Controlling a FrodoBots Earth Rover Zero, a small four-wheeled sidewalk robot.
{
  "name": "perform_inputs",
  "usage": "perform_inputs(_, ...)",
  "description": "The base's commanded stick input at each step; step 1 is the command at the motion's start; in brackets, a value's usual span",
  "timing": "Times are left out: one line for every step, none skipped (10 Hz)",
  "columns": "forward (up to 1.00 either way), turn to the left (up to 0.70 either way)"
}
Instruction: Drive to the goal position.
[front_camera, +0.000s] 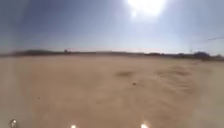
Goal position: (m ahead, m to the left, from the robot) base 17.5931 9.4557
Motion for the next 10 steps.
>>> perform_inputs(1.0, 0.0)
perform_inputs(1.0, 0.0)
perform_inputs(1.0, 0.0)
perform_inputs(1.0, 0.0)
perform_inputs(1.0, 0.0)
perform_inputs(1.0, 0.0)
perform_inputs(1.0, 0.0)
perform_inputs(1.0, 0.0)
perform_inputs(1.0, 0.0)
perform_inputs(1.0, 0.0)
